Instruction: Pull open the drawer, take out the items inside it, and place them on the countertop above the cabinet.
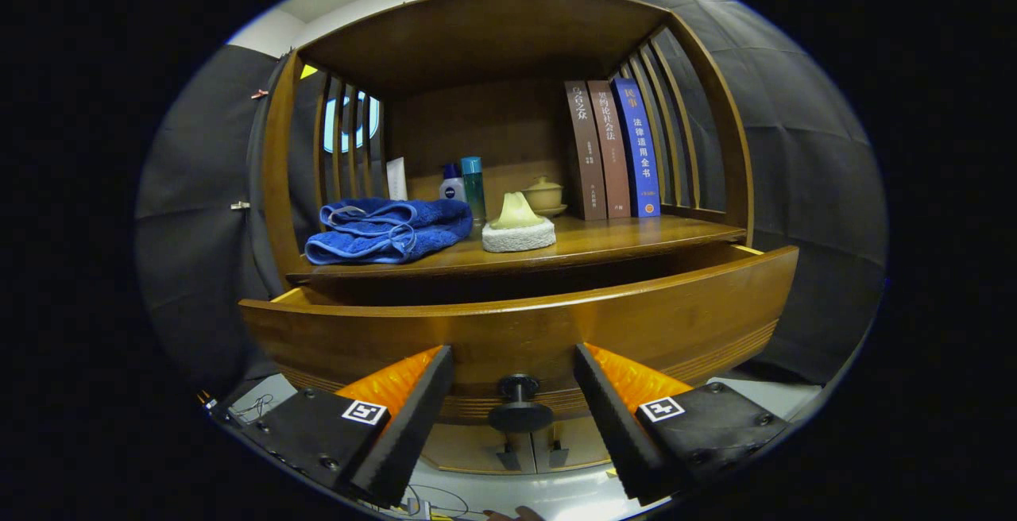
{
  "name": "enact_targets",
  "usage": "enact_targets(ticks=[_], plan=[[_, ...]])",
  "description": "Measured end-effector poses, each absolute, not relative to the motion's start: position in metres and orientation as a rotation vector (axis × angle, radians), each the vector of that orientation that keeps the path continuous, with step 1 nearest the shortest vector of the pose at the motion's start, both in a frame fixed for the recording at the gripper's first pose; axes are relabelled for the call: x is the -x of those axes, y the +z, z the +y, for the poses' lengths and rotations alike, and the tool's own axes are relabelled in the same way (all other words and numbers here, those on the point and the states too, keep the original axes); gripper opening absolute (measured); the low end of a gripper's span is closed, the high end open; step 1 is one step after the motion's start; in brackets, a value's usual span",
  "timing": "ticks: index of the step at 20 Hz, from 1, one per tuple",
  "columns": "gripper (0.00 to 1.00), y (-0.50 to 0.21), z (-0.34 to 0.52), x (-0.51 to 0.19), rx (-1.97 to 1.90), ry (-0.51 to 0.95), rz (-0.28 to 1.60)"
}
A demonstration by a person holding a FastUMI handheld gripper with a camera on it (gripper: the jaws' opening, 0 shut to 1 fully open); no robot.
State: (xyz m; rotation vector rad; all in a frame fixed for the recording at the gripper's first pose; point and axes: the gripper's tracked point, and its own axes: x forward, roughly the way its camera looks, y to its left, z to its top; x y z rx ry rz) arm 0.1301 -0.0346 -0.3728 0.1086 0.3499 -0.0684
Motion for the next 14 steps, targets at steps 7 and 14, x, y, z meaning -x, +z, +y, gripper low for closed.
enact_targets(ticks=[7, 14], plan=[[1.00, -0.380, -0.037, -0.164, -0.110, -0.069, 0.353], [1.00, -0.384, -0.038, -0.181, -0.114, -0.071, 0.360]])
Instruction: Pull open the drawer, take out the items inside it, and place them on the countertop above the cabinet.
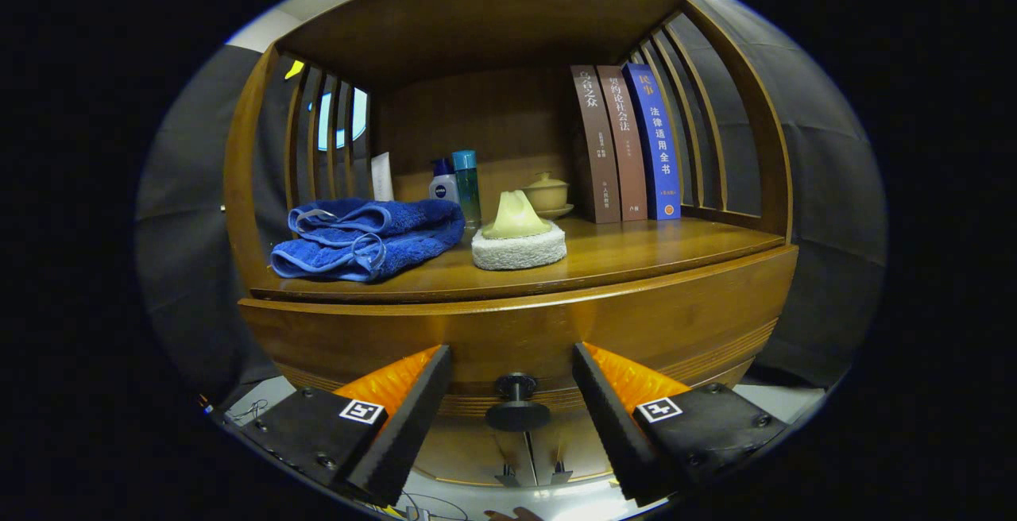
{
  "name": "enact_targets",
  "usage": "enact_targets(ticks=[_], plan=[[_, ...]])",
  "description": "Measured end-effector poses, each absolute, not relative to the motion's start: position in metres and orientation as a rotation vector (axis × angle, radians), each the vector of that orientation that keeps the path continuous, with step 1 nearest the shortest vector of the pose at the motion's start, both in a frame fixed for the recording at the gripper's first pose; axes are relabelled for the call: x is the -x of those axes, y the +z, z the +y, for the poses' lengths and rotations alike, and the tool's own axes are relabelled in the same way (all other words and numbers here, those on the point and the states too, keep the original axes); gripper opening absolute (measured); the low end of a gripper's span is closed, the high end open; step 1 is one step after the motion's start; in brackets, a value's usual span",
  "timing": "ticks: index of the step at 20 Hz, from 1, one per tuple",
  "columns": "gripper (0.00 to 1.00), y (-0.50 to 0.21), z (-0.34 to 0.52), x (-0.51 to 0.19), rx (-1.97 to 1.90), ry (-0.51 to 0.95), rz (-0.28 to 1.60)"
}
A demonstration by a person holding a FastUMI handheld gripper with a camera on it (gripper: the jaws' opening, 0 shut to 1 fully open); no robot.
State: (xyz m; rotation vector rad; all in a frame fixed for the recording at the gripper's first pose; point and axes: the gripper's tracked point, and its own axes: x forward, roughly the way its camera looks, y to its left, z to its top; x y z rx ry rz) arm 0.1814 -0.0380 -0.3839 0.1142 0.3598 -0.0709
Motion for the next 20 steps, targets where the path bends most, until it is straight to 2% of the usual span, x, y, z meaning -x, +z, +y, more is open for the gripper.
enact_targets(ticks=[13, 17, 20], plan=[[1.00, -0.392, -0.043, -0.168, -0.136, -0.066, 0.397], [1.00, -0.368, -0.044, -0.149, -0.119, -0.061, 0.380], [0.99, -0.323, -0.039, -0.142, -0.126, -0.043, 0.329]])
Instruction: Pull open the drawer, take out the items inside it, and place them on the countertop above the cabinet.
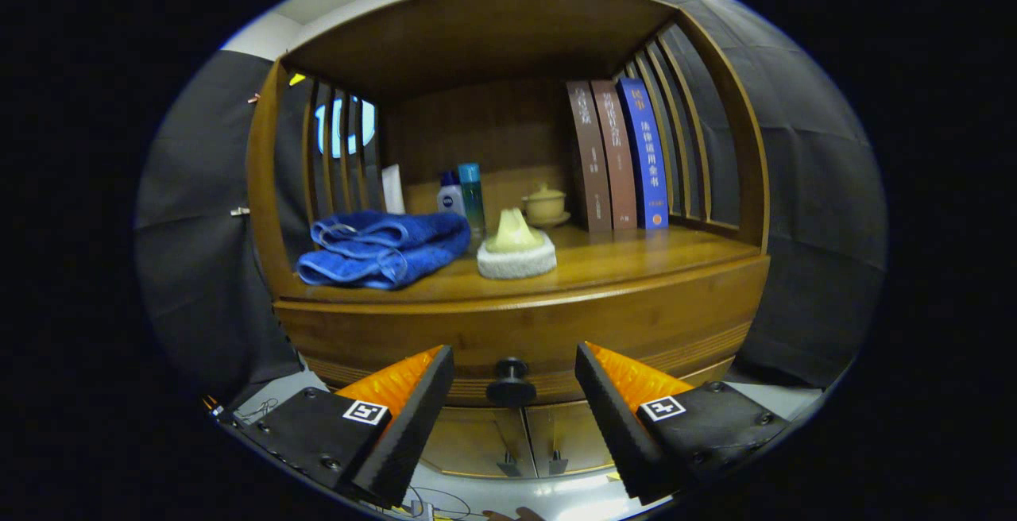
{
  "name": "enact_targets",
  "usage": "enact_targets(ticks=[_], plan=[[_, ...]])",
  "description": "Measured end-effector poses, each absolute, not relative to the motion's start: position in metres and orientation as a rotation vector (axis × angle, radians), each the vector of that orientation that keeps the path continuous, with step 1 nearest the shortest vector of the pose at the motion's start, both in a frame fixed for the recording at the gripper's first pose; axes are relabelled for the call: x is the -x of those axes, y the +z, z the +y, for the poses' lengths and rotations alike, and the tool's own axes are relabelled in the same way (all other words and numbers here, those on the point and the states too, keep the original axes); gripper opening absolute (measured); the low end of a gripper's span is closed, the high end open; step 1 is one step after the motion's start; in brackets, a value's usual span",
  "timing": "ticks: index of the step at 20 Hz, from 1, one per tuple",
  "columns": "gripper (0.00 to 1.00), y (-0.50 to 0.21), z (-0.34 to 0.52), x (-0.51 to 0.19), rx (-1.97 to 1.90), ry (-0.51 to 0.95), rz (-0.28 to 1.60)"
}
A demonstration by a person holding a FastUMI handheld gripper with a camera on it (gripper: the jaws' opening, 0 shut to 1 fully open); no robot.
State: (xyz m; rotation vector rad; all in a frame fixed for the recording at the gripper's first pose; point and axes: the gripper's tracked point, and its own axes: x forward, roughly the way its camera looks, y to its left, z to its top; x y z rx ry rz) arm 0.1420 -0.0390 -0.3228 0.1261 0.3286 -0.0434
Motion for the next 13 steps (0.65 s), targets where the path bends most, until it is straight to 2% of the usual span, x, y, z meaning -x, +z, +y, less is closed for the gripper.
enact_targets(ticks=[13], plan=[[0.99, -0.082, -0.024, -0.105, -0.060, -0.004, 0.153]])
